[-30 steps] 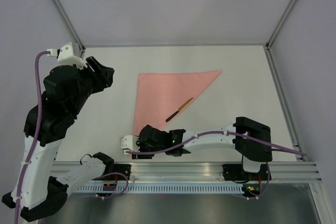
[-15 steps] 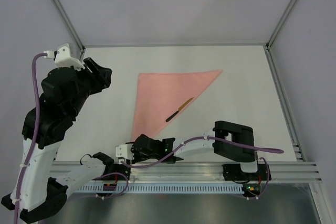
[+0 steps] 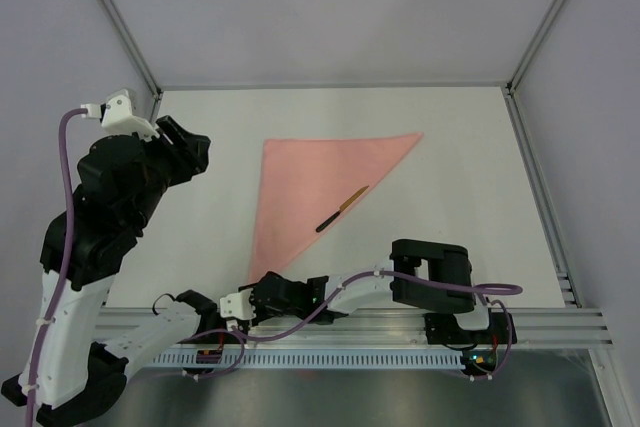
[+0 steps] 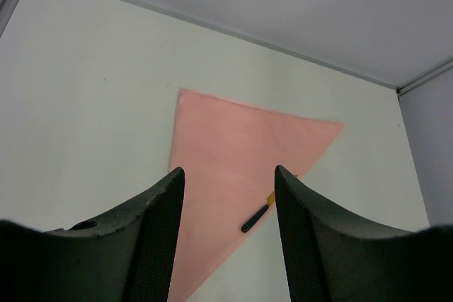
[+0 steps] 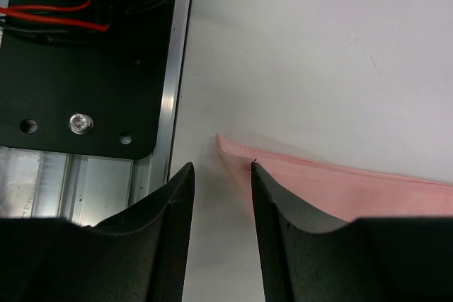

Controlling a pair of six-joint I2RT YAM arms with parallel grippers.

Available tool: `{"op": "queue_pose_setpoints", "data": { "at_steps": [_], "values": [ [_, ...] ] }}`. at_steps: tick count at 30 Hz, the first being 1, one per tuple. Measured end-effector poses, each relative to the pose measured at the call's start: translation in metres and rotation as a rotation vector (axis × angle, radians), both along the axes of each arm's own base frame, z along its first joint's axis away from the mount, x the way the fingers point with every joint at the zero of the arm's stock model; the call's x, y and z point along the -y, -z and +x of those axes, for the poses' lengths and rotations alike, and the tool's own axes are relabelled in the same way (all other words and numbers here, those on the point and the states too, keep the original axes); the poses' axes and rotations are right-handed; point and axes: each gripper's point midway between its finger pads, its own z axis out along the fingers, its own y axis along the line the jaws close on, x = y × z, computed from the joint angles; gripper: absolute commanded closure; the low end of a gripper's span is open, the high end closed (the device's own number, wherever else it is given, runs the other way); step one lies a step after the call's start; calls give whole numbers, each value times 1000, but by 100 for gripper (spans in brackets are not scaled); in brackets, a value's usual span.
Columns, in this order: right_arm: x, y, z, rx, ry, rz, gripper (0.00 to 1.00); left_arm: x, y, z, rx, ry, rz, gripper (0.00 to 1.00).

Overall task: Fold the napkin, place the utensils inside, and roll it up
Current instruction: Fold the napkin

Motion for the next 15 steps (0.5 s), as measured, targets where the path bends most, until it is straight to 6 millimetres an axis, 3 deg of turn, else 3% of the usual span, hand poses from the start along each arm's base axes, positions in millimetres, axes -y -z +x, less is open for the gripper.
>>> {"op": "queue_pose_setpoints", "data": {
  "at_steps": [6,15],
  "values": [
    [-2,6,5,35,7,3,57,0,6,1,-17,0,9,41],
    [-5,7,10,71,10,12,67,1,12,1,-30,0,16,41]
  ]
}}
